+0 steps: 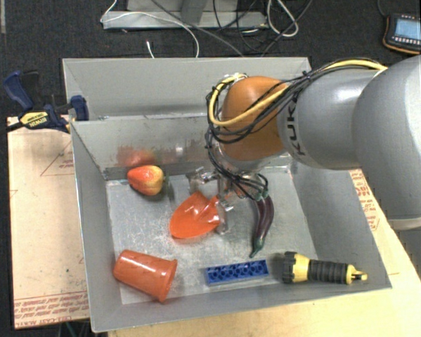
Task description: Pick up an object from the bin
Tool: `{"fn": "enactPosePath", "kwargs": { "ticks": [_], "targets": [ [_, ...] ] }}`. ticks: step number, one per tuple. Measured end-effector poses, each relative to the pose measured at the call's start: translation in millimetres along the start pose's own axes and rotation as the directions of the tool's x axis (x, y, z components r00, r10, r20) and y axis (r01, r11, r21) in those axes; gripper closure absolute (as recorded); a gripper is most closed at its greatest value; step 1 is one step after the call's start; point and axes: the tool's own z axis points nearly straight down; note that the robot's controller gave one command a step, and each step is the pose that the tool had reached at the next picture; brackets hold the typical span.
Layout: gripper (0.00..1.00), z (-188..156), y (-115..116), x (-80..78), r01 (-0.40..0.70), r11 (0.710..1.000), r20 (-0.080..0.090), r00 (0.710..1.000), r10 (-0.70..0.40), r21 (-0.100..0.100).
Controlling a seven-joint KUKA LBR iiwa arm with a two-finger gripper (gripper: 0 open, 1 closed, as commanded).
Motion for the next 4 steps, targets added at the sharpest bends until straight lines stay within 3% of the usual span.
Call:
{"fn": "enactPosePath", "kwargs": {
  "ticks": [1,3,4],
  "targets": [
    [1.0,0,-4,-9.5,-0.014,1.0,-0.007,1.0,0.014,-0.001],
    [1.0,-11,-4,-9.2,-0.015,1.0,-0.008,1.0,0.015,-0.002],
    [1.0,-34,-3,-7.7,-0.016,1.0,-0.014,1.0,0.016,-0.004]
  ]
}}
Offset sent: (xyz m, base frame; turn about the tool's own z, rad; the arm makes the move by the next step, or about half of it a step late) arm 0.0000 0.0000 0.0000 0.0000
